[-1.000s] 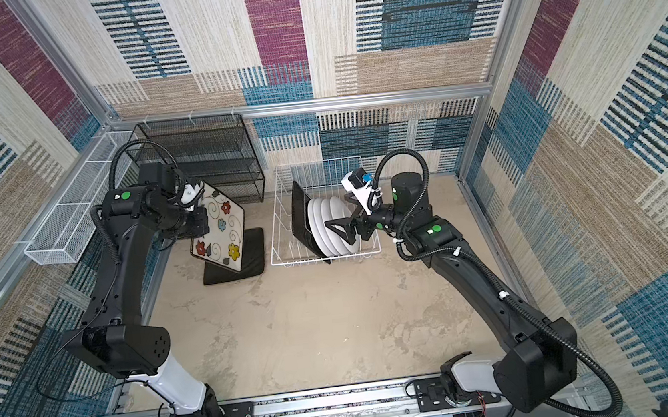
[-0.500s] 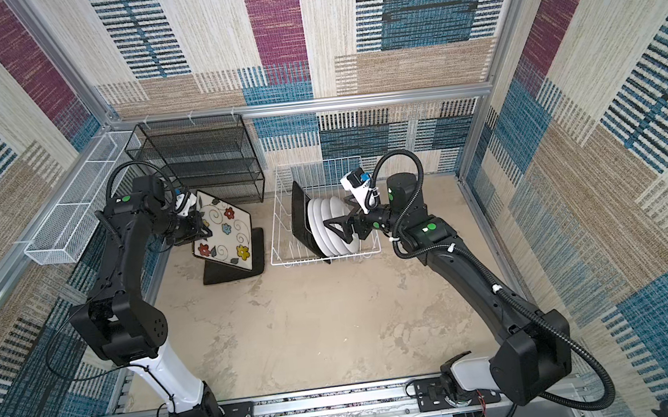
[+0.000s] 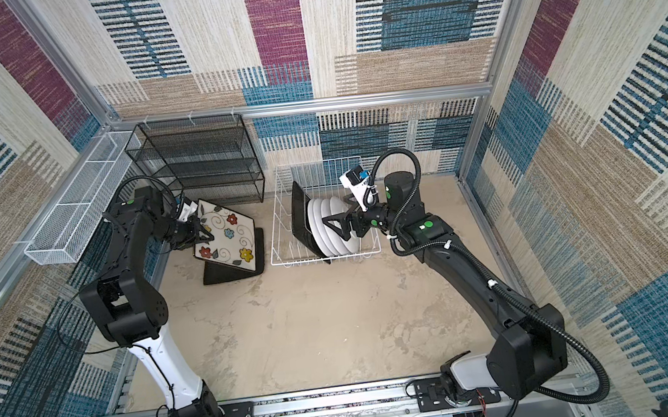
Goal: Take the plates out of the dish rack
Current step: 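Carry the floral plate with the left gripper onto the dark plate on the floor, then lower the cream floral plate flat onto the black plate and open the left gripper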
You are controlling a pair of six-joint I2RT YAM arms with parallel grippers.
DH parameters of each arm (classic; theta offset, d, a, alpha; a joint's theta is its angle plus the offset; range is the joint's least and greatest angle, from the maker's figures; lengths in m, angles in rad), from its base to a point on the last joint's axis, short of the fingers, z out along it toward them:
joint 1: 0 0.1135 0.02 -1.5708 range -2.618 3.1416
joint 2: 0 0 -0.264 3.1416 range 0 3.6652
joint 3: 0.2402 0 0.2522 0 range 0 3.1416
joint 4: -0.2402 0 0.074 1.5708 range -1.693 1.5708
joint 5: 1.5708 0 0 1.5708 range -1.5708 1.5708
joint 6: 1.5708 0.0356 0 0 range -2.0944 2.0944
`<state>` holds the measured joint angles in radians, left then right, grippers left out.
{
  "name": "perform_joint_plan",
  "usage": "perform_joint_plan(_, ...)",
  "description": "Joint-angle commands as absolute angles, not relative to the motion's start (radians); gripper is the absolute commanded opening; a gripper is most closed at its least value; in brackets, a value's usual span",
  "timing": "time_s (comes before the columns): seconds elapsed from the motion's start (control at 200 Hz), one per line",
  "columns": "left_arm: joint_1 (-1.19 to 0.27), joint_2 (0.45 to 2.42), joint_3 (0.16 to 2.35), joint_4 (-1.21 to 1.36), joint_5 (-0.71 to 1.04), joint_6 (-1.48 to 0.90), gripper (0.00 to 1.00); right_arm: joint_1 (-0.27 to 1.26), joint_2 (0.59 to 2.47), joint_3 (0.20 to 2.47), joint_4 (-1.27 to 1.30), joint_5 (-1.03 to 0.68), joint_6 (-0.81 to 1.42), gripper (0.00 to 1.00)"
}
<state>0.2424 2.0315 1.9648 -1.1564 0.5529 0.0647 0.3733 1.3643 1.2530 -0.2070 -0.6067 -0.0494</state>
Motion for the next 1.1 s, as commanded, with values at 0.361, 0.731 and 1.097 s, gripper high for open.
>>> perform_joint_plan(0.361,0.288,2.078,1.931,-1.113,0.770,0.127,0.00,0.385,1.399,1.304,-0.221,-0.611,-0.046,0.99)
perform_joint_plan(0.731,0.307,2.127,1.924,-1.124,0.854,0.161,0.00,0.389,1.404,1.297,-0.228,-0.609,-0.061,0.99)
perform_joint_plan(1.097,0.325,2.175,1.911,-1.146,0.853,0.191,0.00,0.392,1.405,1.300,-0.232,-0.608,-0.052,0.99)
